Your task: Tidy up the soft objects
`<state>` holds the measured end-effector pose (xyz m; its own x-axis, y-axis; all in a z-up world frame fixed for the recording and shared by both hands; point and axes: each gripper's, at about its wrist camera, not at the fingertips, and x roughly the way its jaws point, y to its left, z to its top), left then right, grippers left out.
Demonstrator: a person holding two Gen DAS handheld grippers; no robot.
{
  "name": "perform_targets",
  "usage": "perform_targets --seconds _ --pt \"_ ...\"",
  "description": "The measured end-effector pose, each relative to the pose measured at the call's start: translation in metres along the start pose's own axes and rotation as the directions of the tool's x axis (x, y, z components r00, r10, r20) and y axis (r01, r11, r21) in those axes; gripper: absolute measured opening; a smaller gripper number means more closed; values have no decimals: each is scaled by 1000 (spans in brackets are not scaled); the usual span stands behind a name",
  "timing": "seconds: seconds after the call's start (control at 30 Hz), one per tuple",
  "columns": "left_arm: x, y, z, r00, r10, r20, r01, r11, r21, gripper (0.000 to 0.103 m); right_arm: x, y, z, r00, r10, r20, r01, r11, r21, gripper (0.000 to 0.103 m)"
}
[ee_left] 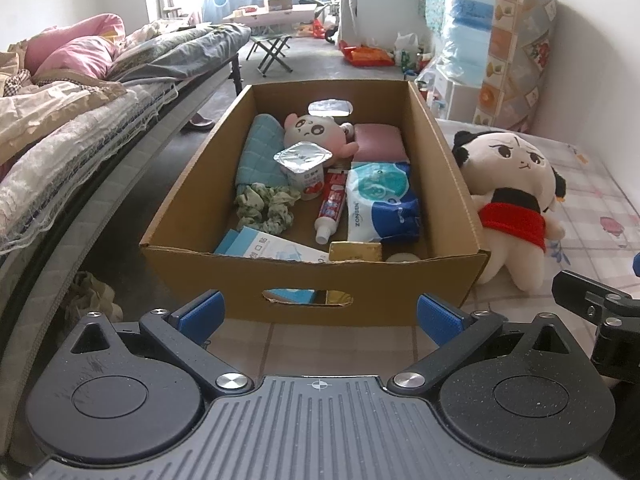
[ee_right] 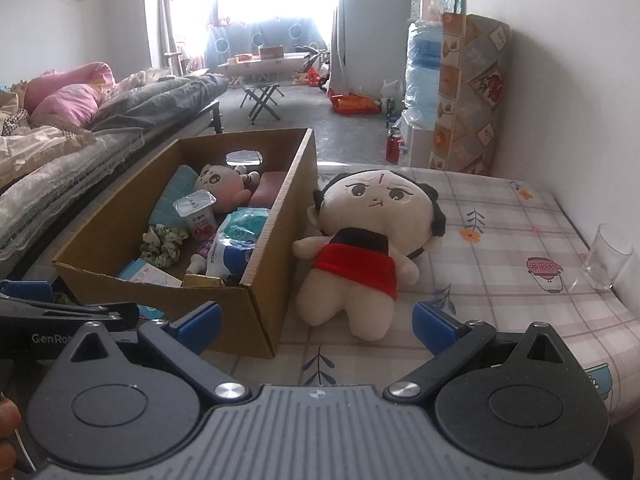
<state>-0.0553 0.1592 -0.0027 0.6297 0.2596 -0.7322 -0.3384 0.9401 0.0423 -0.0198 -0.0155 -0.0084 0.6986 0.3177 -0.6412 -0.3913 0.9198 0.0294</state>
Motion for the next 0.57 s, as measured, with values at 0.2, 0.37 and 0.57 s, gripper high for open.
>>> perform_targets --seconds 0.2,0.37,0.57 --pt "0 1 0 1000 0 0 0 1000 0 103 0 3 0 1000 2 3 -2 1000 -9 103" --pt "0 1 0 1000 0 -1 0 1000 -6 103 0 4 0 1000 4 -1 -4 1000 -12 103" --pt "0 2 -1 1000 0 1 0 1000 -7 103 1 4 1 1000 8 2 -8 1000 -11 103"
